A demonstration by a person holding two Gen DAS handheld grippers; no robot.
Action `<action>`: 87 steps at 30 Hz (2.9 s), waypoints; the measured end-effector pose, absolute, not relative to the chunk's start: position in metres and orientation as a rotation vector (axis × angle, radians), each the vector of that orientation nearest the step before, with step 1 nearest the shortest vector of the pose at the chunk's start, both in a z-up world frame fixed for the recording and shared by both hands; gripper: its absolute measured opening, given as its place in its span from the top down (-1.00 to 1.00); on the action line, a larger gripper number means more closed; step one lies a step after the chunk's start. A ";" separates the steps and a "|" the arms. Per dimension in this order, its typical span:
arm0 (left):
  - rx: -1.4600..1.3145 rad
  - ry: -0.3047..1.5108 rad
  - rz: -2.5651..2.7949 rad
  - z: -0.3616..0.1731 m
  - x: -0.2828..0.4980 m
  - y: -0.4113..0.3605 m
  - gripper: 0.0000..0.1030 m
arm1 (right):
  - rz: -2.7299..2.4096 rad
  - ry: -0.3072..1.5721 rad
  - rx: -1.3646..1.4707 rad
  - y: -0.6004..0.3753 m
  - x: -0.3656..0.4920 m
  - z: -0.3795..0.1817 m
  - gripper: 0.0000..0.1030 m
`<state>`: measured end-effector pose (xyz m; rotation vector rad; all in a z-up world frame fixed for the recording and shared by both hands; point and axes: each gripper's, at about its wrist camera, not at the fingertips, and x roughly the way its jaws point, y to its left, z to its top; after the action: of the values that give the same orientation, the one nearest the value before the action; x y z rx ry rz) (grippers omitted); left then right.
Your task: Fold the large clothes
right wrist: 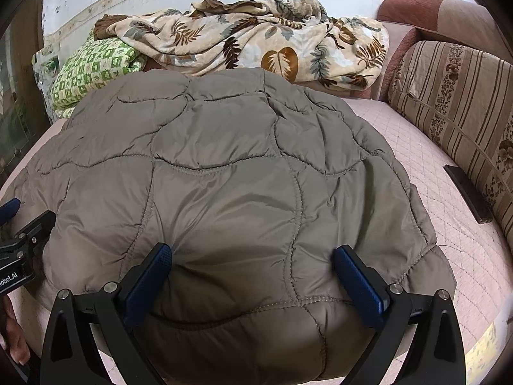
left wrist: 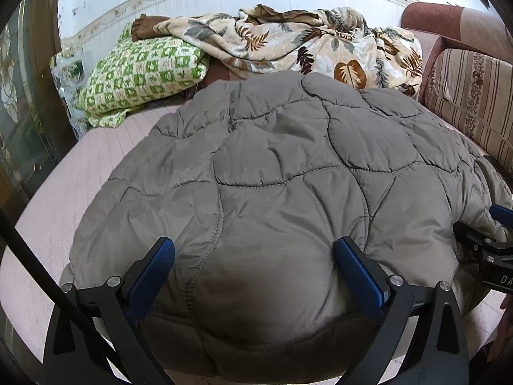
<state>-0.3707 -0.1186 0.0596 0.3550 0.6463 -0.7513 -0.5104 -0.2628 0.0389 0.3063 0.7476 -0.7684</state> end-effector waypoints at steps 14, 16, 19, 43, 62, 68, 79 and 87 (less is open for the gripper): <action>0.266 0.564 -0.779 0.092 -0.365 -0.082 -0.95 | -0.755 0.595 0.326 -0.257 -0.540 0.074 -0.99; 0.266 0.550 -0.765 0.098 -0.358 -0.077 -0.95 | -0.770 0.545 0.314 -0.260 -0.551 0.084 -0.99; 0.258 0.581 -0.787 0.105 -0.343 -0.075 -0.95 | -0.763 0.522 0.332 -0.270 -0.558 0.093 -0.99; 0.507 0.934 -0.833 0.094 -0.211 -0.257 -0.95 | -0.562 0.815 0.562 -0.438 -0.419 0.092 -0.04; 0.335 1.012 -0.755 0.127 -0.143 -0.187 -0.97 | -0.683 0.826 0.593 -0.473 -0.475 0.117 -0.17; 0.299 0.968 -0.763 0.139 -0.165 -0.133 -0.97 | -0.715 0.782 0.585 -0.457 -0.530 0.129 -0.15; 0.372 1.077 -0.707 0.066 -0.177 -0.141 -0.97 | -0.635 0.928 0.645 -0.450 -0.530 0.060 0.23; 0.309 1.127 -0.683 0.070 -0.171 -0.133 -0.97 | -0.687 0.909 0.707 -0.460 -0.535 0.058 0.29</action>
<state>-0.1710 -0.1327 0.0705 0.3094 1.1267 -0.6829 -0.5350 -0.4595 0.0582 0.7070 0.9094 -0.6870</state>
